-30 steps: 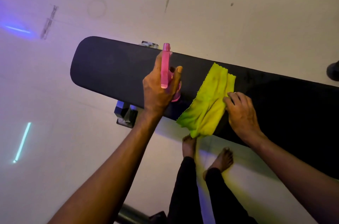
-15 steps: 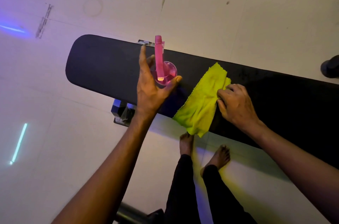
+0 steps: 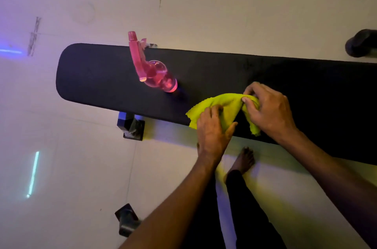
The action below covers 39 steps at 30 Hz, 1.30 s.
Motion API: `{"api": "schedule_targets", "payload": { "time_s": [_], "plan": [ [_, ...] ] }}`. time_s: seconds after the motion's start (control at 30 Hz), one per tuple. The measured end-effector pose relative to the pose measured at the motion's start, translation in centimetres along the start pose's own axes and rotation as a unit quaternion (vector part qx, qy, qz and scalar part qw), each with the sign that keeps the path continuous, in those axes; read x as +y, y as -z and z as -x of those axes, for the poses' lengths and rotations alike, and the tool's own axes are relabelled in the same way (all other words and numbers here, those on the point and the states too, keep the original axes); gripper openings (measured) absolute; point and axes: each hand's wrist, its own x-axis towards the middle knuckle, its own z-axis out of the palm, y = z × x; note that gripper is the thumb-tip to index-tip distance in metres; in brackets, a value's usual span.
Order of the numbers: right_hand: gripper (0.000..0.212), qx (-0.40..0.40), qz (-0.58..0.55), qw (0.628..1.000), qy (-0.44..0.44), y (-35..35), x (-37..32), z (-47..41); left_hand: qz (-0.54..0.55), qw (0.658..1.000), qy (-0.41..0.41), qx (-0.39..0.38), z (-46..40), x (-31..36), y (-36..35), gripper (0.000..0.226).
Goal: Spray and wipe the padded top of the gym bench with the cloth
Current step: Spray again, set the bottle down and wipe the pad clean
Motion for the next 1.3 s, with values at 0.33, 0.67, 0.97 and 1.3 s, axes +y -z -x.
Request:
{"api": "schedule_targets", "payload": {
  "time_s": [0.33, 0.67, 0.97, 1.3],
  "plan": [
    [0.009, 0.103, -0.084, 0.977, -0.165, 6.9, 7.3, 5.3, -0.185, 0.971, -0.106, -0.109, -1.2, 6.0, -3.9, 0.04],
    [0.014, 0.182, -0.071, 0.935, -0.297, 15.3, 17.4, 12.7, -0.048, 0.967, -0.243, -0.065, -8.9, 19.1, -5.0, 0.019],
    [0.019, 0.345, 0.078, 0.869, -0.345, 20.7, 23.9, 17.3, 0.024, 0.908, -0.399, -0.128, -13.6, 37.5, -11.7, 0.017],
    [0.022, 0.14, 0.049, 0.899, -0.412, 8.9, 23.4, 18.5, -0.236, 0.82, -0.457, -0.249, -15.5, 33.2, -19.3, 0.032]
  ]
}}
